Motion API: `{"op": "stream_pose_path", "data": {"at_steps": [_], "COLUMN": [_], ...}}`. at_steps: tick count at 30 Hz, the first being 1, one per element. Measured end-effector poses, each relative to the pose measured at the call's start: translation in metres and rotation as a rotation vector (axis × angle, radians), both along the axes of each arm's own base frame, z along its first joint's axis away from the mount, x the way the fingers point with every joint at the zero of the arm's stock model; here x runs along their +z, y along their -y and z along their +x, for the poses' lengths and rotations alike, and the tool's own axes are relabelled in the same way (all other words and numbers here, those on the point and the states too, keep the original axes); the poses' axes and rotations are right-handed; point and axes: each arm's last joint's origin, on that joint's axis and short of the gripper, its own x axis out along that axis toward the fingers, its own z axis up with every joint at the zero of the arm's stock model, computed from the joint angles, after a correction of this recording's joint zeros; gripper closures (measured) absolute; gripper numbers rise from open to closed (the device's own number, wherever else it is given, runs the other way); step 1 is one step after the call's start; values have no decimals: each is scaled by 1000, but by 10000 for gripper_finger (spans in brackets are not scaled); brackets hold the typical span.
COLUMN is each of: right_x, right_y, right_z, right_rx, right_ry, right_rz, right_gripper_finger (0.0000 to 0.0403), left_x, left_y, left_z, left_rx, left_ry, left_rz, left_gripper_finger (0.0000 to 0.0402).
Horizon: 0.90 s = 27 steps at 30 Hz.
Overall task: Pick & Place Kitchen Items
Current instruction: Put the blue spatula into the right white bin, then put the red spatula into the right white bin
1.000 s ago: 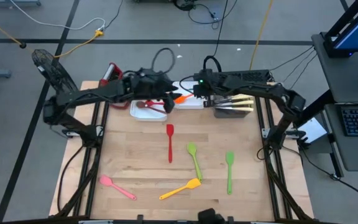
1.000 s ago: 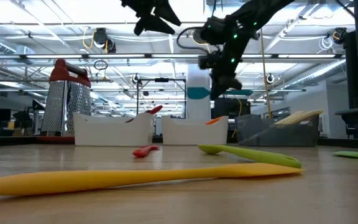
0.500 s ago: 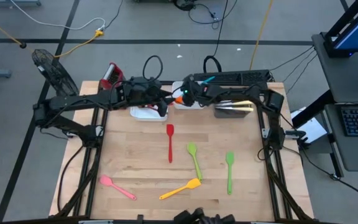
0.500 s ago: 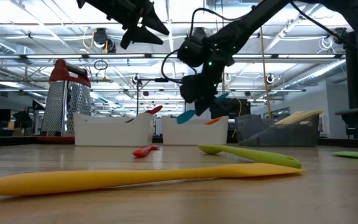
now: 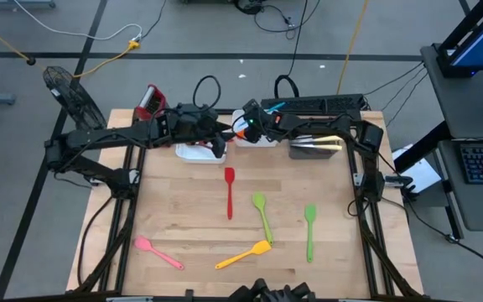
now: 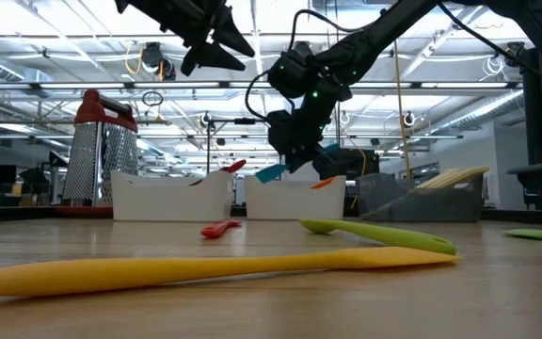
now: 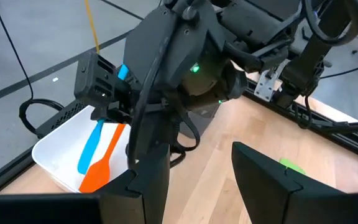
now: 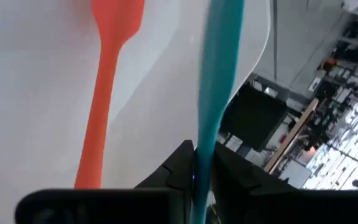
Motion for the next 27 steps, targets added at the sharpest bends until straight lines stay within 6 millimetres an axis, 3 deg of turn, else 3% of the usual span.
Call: {"op": "stream_pose_path", "data": {"at_steps": [8, 21, 27], "right_x": [0, 1, 3], "right_y": [-4, -4, -2], "right_z": [3, 3, 1], "right_rx": [59, 54, -41], "right_ry": [31, 30, 27], "right_rz": [45, 44, -26], "right_gripper_finger": [354, 303, 289], "left_x": [0, -1, -2], "left_y": [0, 0, 0], "left_z": [0, 0, -1], "left_rx": [-1, -4, -7], "left_ry": [-4, -8, -31], "left_rz": [-1, 5, 4], "left_gripper_finger": [224, 225, 224]}}
